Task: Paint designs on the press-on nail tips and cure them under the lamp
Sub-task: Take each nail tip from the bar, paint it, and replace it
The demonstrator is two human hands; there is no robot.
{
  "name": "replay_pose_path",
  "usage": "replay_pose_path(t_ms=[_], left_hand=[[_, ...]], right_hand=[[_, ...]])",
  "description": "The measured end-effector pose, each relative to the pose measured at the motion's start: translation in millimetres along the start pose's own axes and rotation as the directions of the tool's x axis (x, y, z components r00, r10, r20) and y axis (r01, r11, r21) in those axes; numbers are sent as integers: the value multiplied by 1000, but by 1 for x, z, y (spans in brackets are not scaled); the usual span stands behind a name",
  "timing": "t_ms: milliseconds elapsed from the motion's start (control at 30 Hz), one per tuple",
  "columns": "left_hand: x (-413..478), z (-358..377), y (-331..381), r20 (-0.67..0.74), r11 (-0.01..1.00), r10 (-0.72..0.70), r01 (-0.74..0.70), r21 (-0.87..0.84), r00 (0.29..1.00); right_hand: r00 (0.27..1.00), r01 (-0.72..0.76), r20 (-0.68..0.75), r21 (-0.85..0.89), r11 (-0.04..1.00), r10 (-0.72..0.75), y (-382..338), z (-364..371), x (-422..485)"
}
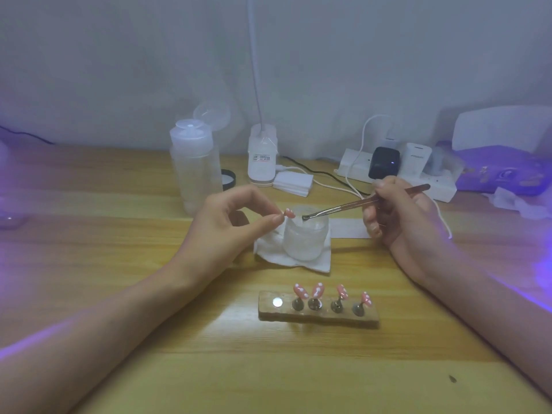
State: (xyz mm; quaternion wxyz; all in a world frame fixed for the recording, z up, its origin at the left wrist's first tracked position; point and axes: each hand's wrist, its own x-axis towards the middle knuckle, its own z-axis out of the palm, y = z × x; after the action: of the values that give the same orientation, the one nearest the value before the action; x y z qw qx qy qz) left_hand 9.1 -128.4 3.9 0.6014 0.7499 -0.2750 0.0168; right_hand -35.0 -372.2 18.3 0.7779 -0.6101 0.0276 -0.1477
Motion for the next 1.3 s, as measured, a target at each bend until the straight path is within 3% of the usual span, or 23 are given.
replay_pose_path(t_ms=[200, 467, 633, 1300], left_hand=[[-1, 2, 3, 24, 999, 44, -44, 18, 999], [0, 4, 4, 13, 991, 108, -109, 74, 994], [-1, 3, 3, -14, 986, 126, -124, 113, 992], [-4, 3, 5, -46, 940, 246, -226, 254, 968]], right_hand=[[999, -10, -32, 50, 999, 11, -2, 2, 0], [995, 63, 81, -33, 997, -61, -1, 4, -3], [998, 52, 34, -42, 998, -50, -2, 4, -4], [991, 85, 108, -64, 994, -77, -3, 5, -4]])
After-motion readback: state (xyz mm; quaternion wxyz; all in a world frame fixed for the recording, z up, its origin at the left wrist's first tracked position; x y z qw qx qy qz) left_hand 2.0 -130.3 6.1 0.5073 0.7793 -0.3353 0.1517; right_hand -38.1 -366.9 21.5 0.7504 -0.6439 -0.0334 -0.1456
